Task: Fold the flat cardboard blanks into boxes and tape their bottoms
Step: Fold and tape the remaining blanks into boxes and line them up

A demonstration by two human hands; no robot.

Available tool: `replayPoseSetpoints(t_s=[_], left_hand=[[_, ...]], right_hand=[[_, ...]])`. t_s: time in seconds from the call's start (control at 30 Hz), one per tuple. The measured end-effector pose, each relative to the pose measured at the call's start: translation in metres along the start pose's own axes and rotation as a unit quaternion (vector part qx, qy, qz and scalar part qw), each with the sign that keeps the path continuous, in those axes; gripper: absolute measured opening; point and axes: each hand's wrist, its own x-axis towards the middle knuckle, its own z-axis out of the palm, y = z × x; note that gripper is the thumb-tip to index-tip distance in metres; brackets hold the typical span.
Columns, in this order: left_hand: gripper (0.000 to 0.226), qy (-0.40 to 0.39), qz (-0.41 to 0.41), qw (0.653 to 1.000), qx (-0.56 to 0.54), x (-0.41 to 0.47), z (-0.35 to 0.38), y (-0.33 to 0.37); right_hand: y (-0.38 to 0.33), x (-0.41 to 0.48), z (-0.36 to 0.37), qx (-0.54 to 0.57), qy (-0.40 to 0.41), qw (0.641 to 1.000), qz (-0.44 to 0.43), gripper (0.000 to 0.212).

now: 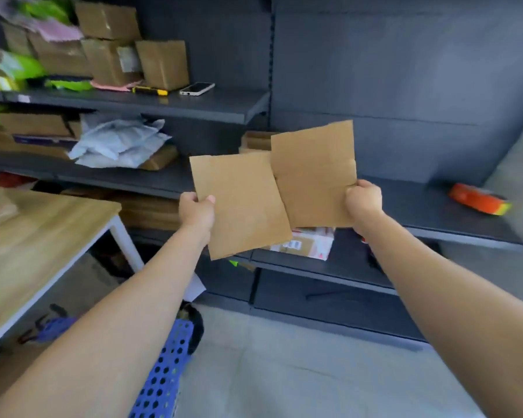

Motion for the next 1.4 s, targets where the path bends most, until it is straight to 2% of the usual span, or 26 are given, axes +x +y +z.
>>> replayPoseSetpoints(t_s=[0.17, 0.27, 0.43, 0.57, 0.7, 0.9, 1.03, 1.4], left_hand=[[0.012, -0.098, 0.016, 0.995, 0.013, -0.044, 0.134, 0.018], [0.013, -0.142, 0.009, 0.990, 0.015, -0.067, 0.203, 0.019], [0.014, -0.181, 0.002, 0.983, 0.041, -0.092, 0.293, 0.016], [0.013, -0.205, -0.011, 0.977, 0.057, -0.098, 0.349, 0.007], [0.017, -0.212, -0.026, 0.974, 0.077, -0.083, 0.401, -0.006], [0.030, -0.226, -0.053, 0.969, 0.089, -0.036, 0.486, -0.024], [0.038, -0.234, -0.069, 0.964, 0.105, 0.004, 0.541, -0.030], [0.032, -0.254, -0.113, 0.940, 0.196, 0.067, 0.640, -0.077]], right_hand=[[0.020, 0.048, -0.121, 0.025, 0.100, 0.995, 0.015, 0.039], [0.031, 0.075, -0.181, 0.020, 0.133, 0.991, 0.021, 0.035], [0.052, 0.112, -0.249, 0.056, 0.169, 0.982, 0.064, 0.027], [0.070, 0.141, -0.290, 0.037, 0.187, 0.978, 0.088, 0.033], [0.087, 0.178, -0.311, 0.011, 0.222, 0.969, 0.109, 0.053], [0.096, 0.262, -0.320, -0.040, 0.243, 0.961, 0.123, 0.040], [0.092, 0.328, -0.311, -0.071, 0.238, 0.961, 0.125, 0.040], [0.117, 0.430, -0.304, -0.099, 0.268, 0.943, 0.172, 0.042]])
